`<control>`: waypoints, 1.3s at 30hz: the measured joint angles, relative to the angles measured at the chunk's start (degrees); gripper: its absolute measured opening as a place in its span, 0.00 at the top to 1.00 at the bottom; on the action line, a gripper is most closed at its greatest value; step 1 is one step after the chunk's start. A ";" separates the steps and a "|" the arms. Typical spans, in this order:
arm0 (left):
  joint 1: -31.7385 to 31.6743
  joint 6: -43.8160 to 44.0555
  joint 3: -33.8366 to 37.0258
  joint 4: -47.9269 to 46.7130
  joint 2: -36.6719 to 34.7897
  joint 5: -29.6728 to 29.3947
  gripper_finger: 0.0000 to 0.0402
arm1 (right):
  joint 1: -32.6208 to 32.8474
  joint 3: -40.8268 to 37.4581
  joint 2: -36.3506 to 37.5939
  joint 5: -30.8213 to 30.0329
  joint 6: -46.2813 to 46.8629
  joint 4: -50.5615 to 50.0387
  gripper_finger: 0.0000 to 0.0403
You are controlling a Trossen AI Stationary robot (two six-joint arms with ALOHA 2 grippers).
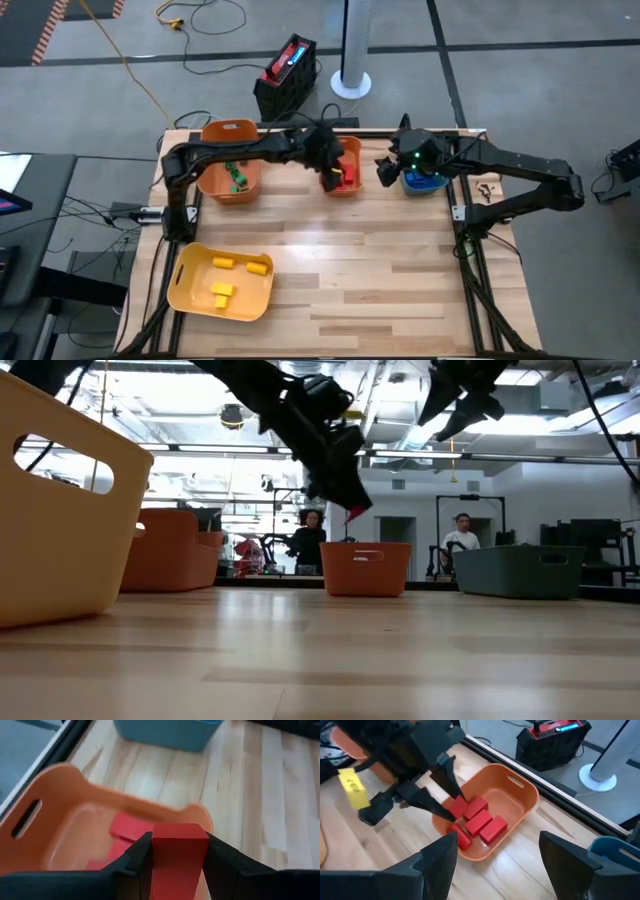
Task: Sort blocks
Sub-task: Put the red block into the right orange bin, then return to Home Position
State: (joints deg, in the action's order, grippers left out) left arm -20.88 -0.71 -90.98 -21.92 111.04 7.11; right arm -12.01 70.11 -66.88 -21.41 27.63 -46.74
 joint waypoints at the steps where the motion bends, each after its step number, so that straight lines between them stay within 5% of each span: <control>1: -0.15 -0.05 -0.87 0.17 1.08 0.09 0.69 | 0.16 0.00 0.07 0.00 0.07 -0.10 0.28; 9: -0.33 1.01 -3.17 -2.70 6.37 -0.31 0.69 | 3.25 0.00 0.99 -3.85 1.50 -0.89 0.28; 15: -0.42 1.01 -3.04 -4.09 6.76 -1.40 0.33 | 4.09 0.00 1.06 -4.48 2.32 -1.05 0.28; 18: -0.73 0.99 -3.13 -4.76 5.65 -1.42 0.26 | 4.01 0.00 1.06 -4.48 2.32 -1.02 0.28; 27: -0.74 -0.17 -3.02 -8.50 2.63 -0.75 0.28 | 4.02 0.00 1.03 -4.99 1.96 -0.61 0.28; 32: 0.43 -5.32 -2.98 -11.97 -4.88 -1.13 0.28 | 6.41 -0.89 2.61 -9.28 2.18 2.41 0.28; 39: 5.24 -6.91 5.61 -12.89 -18.71 -6.33 0.32 | 11.58 -15.93 12.00 -9.69 5.56 17.76 0.28</control>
State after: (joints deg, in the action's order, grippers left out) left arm -15.64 -7.62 -85.36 -34.81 92.33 0.78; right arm -0.43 54.17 -54.87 -31.10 33.19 -28.98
